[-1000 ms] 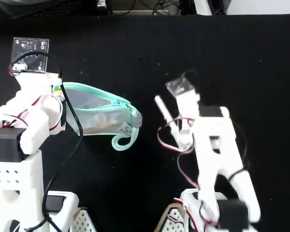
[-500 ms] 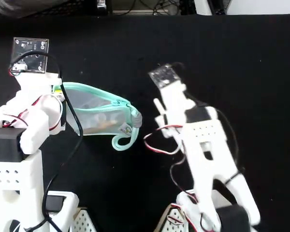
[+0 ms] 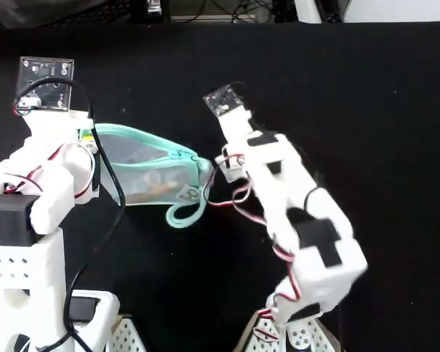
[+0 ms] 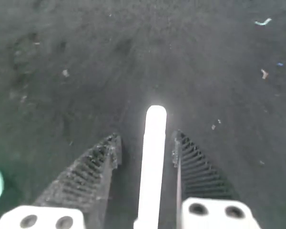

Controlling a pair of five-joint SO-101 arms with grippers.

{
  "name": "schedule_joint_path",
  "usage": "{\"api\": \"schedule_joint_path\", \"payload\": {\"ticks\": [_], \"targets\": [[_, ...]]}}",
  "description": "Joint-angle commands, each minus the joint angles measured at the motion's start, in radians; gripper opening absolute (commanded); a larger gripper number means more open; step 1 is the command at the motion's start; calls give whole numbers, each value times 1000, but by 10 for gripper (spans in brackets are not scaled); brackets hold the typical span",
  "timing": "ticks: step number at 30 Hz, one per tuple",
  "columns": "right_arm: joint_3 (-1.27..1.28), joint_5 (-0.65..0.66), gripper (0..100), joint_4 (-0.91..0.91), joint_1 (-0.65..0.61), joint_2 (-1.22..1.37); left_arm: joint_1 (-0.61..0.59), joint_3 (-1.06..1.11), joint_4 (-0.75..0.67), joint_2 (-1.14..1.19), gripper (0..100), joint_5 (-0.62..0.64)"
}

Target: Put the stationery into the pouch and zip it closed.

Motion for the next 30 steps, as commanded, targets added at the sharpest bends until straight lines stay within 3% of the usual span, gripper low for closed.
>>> {"api": "schedule_joint_path", "payload": {"ticks": [1, 5, 8, 15, 24, 30], "targets": [[-96, -9, 174, 2, -3, 41, -15, 110, 9, 17, 30, -3], [-101, -8, 149, 8, -6, 42, -15, 110, 9, 17, 30, -3], [-101, -9, 4, 8, -8, 42, -15, 110, 9, 17, 30, -3], [-13, -9, 11, 0, -2, -41, -15, 110, 11, 17, 30, -3], [400, -5, 11, 9, -2, -774, -12, 110, 11, 17, 30, -3], [476, -9, 12, 103, -6, -1356, -13, 110, 11, 17, 30, -2]]}}
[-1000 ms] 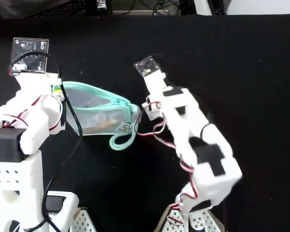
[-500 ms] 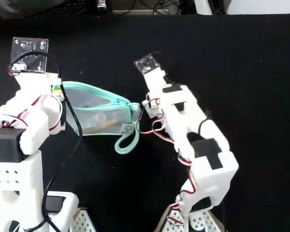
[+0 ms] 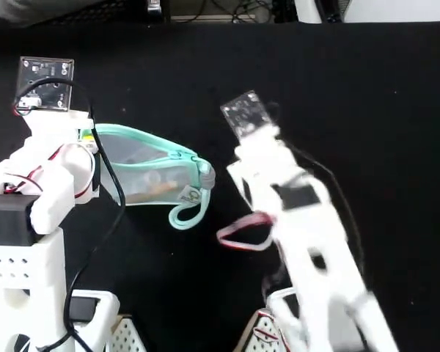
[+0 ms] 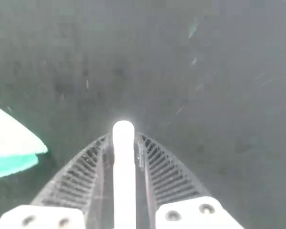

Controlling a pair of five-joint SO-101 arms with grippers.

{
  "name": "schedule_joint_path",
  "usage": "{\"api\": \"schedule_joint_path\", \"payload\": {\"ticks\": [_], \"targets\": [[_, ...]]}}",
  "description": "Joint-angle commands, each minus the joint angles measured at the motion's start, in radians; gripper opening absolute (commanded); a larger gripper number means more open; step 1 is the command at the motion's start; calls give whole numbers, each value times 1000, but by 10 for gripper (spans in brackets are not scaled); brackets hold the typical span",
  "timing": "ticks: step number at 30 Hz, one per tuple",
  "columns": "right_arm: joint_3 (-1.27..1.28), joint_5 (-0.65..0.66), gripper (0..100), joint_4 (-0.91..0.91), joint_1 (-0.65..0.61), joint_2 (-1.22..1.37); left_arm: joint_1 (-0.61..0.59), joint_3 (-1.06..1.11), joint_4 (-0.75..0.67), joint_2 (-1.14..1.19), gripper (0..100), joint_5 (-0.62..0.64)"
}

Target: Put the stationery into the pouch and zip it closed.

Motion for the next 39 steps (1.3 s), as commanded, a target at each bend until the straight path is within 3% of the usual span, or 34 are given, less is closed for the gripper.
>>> {"api": "schedule_joint_path", "payload": {"ticks": [1, 8, 13, 19, 25, 36, 39], "targets": [[-1, -11, 12, 63, -8, -409, -15, 110, 12, 17, 30, -2], [-21, -12, 14, -21, -21, -840, -15, 110, 12, 17, 30, 0], [-27, -12, 14, -210, -215, -915, -15, 110, 12, 17, 30, 0], [-61, -69, 13, -402, -385, -860, -15, 110, 12, 17, 30, 0], [-243, -304, 13, -407, -393, -699, -15, 110, 12, 17, 30, 0], [-444, -333, 13, -407, -396, -424, -15, 110, 12, 17, 30, 0], [-469, -400, 13, -411, -427, -364, -15, 111, 12, 17, 30, 0]]}}
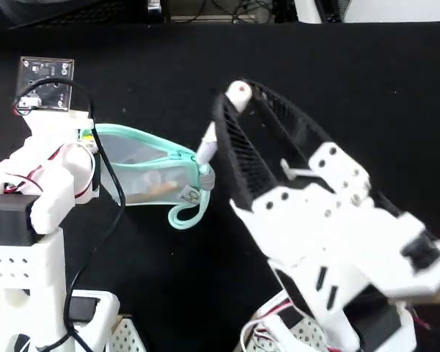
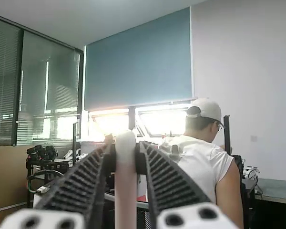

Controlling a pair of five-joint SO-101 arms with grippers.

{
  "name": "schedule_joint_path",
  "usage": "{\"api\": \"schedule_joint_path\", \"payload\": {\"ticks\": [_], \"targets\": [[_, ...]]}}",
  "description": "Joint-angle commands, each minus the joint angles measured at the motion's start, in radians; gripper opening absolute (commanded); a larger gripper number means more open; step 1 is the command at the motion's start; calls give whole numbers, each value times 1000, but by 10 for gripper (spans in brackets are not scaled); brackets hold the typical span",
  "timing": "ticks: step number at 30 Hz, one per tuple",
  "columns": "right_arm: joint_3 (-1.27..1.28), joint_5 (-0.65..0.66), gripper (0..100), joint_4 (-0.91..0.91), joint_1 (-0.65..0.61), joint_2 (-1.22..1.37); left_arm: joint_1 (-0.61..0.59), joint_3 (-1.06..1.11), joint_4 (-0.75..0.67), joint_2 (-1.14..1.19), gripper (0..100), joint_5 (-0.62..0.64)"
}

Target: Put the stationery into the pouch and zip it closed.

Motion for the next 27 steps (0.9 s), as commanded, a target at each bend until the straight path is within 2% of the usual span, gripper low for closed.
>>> {"api": "schedule_joint_path", "payload": {"ticks": [1, 7, 18, 27], "targets": [[-65, -60, 13, -21, -41, 77, -15, 111, 12, 17, 30, 0], [-64, -64, 13, -25, -107, 133, -15, 111, 12, 17, 30, 0], [-62, -64, 13, -169, -110, 254, -15, 137, 14, 17, 30, 0], [41, -64, 13, -180, -106, 358, -15, 137, 14, 17, 30, 0]]}}
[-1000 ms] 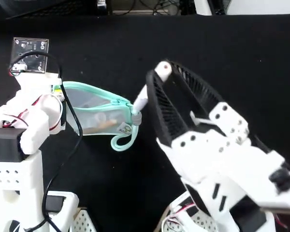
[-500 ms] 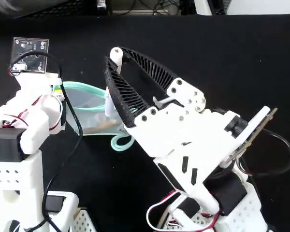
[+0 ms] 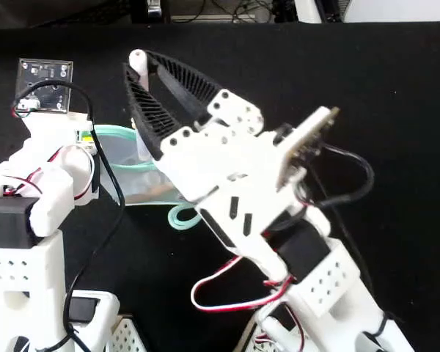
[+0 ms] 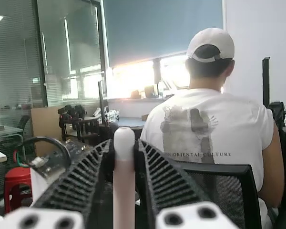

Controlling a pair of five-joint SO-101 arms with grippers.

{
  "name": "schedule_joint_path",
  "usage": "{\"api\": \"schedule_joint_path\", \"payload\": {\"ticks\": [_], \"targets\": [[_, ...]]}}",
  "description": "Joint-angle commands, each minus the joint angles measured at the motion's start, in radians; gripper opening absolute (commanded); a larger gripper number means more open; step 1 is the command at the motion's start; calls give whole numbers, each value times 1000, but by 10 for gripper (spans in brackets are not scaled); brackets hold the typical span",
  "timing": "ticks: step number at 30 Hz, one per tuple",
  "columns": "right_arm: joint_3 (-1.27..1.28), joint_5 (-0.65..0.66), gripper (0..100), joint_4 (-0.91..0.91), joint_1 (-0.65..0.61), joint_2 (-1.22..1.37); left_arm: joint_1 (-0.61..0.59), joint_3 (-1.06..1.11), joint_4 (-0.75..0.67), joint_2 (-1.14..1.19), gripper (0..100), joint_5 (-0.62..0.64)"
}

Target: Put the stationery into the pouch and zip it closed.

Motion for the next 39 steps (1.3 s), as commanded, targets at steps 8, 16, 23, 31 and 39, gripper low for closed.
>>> {"api": "schedule_joint_path", "payload": {"ticks": [8, 16, 23, 31, 39], "targets": [[242, -6, 13, -12, -6, -151, -15, 124, 12, 25, 30, -2], [248, 150, 15, 192, -12, -225, -15, 124, 12, 25, 30, -2], [203, 170, 143, 451, -32, -223, -15, 124, 12, 25, 30, 0], [148, 172, 247, 600, -94, -262, -15, 124, 12, 25, 30, 2], [214, 169, 240, 624, 97, -513, -15, 125, 12, 25, 30, 2]]}}
